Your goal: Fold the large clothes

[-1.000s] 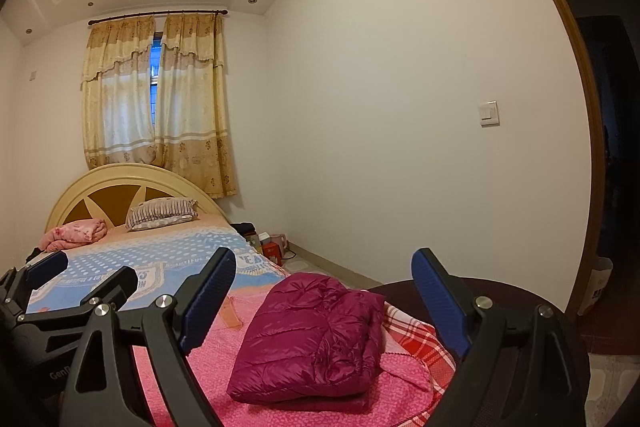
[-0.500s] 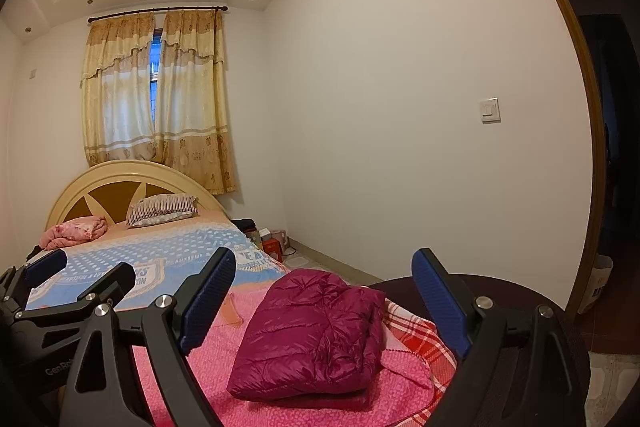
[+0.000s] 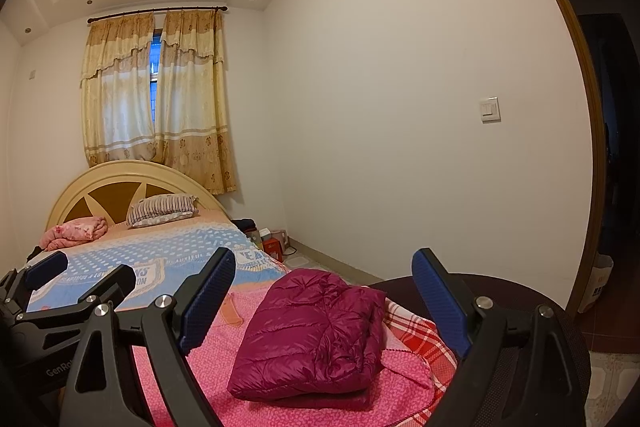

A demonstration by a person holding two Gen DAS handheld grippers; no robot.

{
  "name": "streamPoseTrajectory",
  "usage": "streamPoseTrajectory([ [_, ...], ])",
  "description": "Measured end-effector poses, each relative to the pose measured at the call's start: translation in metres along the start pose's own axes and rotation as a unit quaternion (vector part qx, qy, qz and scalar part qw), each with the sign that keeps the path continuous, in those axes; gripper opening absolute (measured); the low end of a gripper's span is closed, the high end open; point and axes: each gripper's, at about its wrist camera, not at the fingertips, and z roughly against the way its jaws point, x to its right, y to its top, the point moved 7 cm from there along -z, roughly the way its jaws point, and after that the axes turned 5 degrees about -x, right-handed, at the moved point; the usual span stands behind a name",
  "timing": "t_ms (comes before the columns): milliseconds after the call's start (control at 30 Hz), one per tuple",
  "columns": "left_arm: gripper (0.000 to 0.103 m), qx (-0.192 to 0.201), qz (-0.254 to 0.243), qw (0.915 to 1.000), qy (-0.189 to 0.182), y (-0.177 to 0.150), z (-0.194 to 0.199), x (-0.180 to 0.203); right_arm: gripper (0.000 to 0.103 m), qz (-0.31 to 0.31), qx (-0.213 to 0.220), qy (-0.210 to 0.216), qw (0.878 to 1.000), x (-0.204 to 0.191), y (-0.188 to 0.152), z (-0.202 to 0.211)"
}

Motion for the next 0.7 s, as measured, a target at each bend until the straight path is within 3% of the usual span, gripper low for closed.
streamPoseTrajectory([
  [700, 0.103, 0.000, 0.001, 1.0000, 0.001, -0.0001, -0.0011, 0.0019, 0.091, 0.001, -0.002, 0.001, 1.000, -0.0017, 0.0003, -0.0005],
])
